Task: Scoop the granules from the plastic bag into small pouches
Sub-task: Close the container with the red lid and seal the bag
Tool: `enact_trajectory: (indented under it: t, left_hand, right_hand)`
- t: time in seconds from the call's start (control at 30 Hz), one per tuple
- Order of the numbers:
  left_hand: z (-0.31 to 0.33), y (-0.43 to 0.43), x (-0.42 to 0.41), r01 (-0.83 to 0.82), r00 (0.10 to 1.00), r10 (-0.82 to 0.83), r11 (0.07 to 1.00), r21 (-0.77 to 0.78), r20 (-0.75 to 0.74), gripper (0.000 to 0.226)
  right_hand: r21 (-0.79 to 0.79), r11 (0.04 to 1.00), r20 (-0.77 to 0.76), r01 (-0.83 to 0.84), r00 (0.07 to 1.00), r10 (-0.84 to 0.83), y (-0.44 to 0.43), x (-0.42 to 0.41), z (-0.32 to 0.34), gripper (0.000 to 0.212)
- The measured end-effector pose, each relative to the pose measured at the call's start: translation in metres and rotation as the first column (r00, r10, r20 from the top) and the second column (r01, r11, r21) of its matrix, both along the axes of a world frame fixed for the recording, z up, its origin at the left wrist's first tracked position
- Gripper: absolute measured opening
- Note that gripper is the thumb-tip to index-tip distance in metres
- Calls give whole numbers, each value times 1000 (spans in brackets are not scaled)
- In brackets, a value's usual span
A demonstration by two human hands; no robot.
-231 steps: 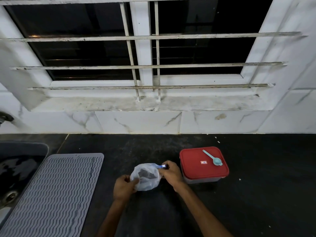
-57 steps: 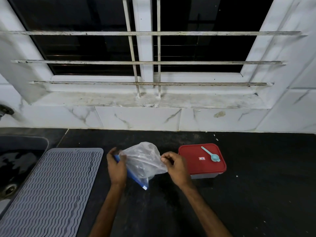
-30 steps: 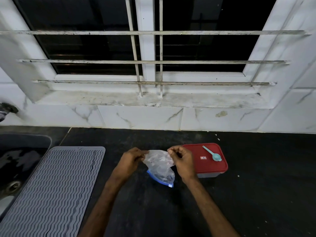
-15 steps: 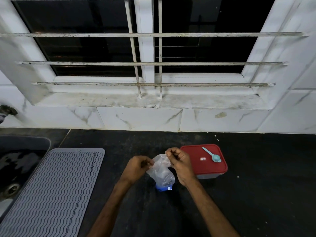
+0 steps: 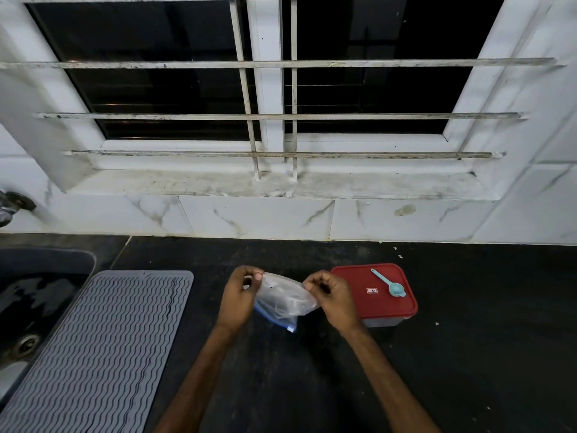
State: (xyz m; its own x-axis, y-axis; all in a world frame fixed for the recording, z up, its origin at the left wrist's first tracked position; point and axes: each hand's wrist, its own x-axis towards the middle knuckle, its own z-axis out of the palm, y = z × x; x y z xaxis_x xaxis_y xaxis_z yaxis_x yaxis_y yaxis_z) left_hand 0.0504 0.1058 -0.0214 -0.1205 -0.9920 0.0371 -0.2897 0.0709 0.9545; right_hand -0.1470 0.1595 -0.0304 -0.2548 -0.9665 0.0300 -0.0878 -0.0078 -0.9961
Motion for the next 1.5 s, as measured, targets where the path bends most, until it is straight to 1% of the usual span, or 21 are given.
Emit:
enact_trajectory:
  t: [0.03, 0.1, 0.13, 0.2, 0.23, 0.33, 0.37, 0.47, 0.6, 0.63, 0.73, 0.77, 0.8, 0.9, 1.0, 1.1, 1.23, 1.33, 1.4, 1.43, 1.5]
  left_hand:
    - [2, 1, -5, -26, 990, 35, 998, 65, -134, 15]
    - [4, 3, -12, -98, 956, 131, 986, 135, -262, 13]
    - [3, 4, -14, -159, 939, 197, 975, 154, -283, 11]
    - [1, 2, -14, -320, 898, 355, 932, 169, -259, 7]
    - [1, 0, -12, -401, 867, 434, 899, 173, -243, 6]
    - [5, -7, -9, -517, 787, 561, 827, 223, -256, 11]
    - [6, -8, -9, -525, 772, 576, 816, 243, -267, 11]
    - [8, -6, -9, -522, 755, 592, 803, 288, -282, 8]
    - [14, 7, -9, -366, 815, 476, 865, 343, -331, 10]
    - [17, 11, -9, -306, 829, 432, 882, 359, -354, 12]
    - [20, 15, -7, -176, 841, 360, 888, 425, -404, 22]
    - [20, 15, -6, -148, 848, 343, 885, 442, -404, 25]
    - [18, 15, -5, -120, 854, 325, 883, 454, -406, 28]
    - [14, 15, 3, -75, 861, 303, 870, 487, -409, 31]
    - [5, 16, 23, -135, 828, 400, 823, 552, -394, 27]
    - [-7, 24, 32, -154, 770, 505, 739, 656, -389, 24]
    - [-13, 30, 34, -240, 774, 504, 794, 558, -383, 24]
    - [-4, 19, 38, -253, 756, 449, 871, 421, -476, 47]
    - [13, 15, 36, -297, 765, 418, 904, 307, -491, 44]
    - [23, 13, 35, -294, 810, 363, 931, 216, -461, 41]
    - [38, 9, 32, -145, 934, 163, 986, 79, -318, 37]
  right_hand:
    - [8, 999, -64, -35, 997, 35, 1, 2, 0, 12]
    - [-11, 999, -124, -41, 992, 39, 2, 7, 1, 13]
    - [-34, 999, -91, -4, 996, 0, 2, 9, 1, 10]
    - [-8, 994, 128, 113, 986, -111, 3, 11, 5, 8]
    - [43, 991, 212, 131, 968, -137, 5, 11, 7, 14]
    - [154, 988, 266, 1, 963, -43, 15, 13, -2, 46]
    - [174, 983, 270, -64, 963, 15, 19, 17, -4, 49]
    - [186, 971, 201, -153, 973, 115, 22, 31, -8, 41]
    - [168, 984, 197, 57, 976, -90, 7, 42, -5, 31]
    - [190, 976, 177, 103, 975, -137, 3, 43, -6, 36]
    - [229, 944, -28, 238, 971, -238, -5, 44, -16, 63]
    - [239, 938, -47, 252, 968, -248, -6, 44, -21, 63]
    - [259, 937, -30, 236, 971, -237, -5, 46, -24, 56]
    - [275, 941, 83, 196, 970, -227, -3, 48, -26, 16]
    - [182, 941, 176, 286, 932, -318, -5, 32, -25, 22]
    - [55, 964, 159, 258, 951, -264, -4, 21, -19, 22]
    - [-47, 995, 18, 85, 996, -85, -3, 25, -7, 15]
    - [-56, 998, -59, -26, 998, 23, -7, 15, -1, 14]
    - [-68, 996, -120, -51, 992, 43, -9, 8, 3, 11]
    - [-77, 996, -150, -53, 988, 41, -8, 6, 5, 11]
    - [-102, 993, -197, -58, 980, 37, -6, 5, 11, 14]
